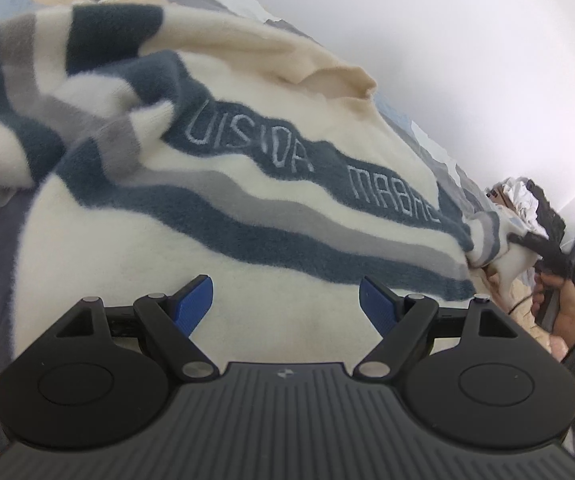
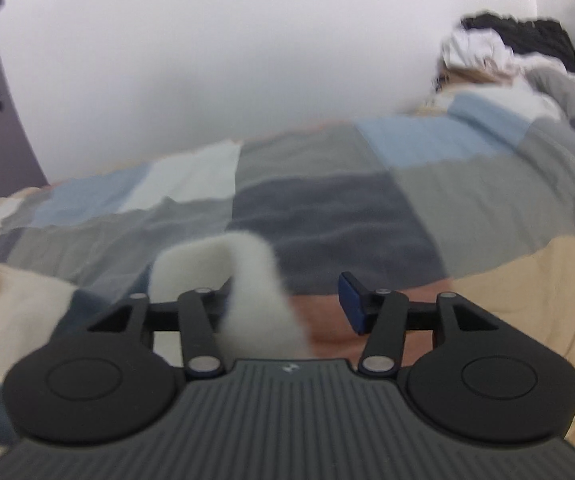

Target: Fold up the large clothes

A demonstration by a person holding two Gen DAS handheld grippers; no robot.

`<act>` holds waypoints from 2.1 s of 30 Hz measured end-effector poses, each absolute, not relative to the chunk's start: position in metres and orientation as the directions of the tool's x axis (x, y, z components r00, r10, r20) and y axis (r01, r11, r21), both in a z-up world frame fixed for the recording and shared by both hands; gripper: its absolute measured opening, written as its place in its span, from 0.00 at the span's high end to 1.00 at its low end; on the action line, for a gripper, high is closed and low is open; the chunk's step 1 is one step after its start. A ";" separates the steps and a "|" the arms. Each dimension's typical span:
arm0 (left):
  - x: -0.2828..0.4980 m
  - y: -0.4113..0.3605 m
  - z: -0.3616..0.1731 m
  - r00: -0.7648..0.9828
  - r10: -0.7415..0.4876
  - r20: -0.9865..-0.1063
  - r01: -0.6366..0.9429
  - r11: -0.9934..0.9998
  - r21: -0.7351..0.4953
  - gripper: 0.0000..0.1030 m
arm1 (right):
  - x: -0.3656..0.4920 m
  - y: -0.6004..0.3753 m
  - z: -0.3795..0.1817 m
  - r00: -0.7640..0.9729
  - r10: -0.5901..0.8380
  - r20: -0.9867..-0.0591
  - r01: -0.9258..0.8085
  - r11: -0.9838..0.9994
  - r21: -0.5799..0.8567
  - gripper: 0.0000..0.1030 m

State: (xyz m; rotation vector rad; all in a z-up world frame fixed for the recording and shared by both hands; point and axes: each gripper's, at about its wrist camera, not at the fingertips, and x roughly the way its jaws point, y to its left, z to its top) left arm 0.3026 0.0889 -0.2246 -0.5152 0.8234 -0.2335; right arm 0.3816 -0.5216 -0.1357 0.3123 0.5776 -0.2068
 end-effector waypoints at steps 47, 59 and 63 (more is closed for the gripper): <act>0.287 0.090 -0.221 0.692 -0.287 -0.662 -0.074 0.884 -0.461 0.18 | 0.240 -0.627 -0.191 0.697 -0.343 -0.630 0.602 0.757 0.254 0.89; 0.264 0.106 -0.199 0.765 -0.184 -0.617 -0.132 0.893 -0.430 0.18 | 0.225 -0.539 -0.083 0.845 -0.243 -0.476 0.392 0.887 0.244 0.42; 0.247 0.121 -0.186 0.794 -0.137 -0.592 -0.170 0.885 -0.434 0.18 | 0.215 -0.481 -0.033 0.901 -0.125 -0.416 0.252 0.930 0.267 0.42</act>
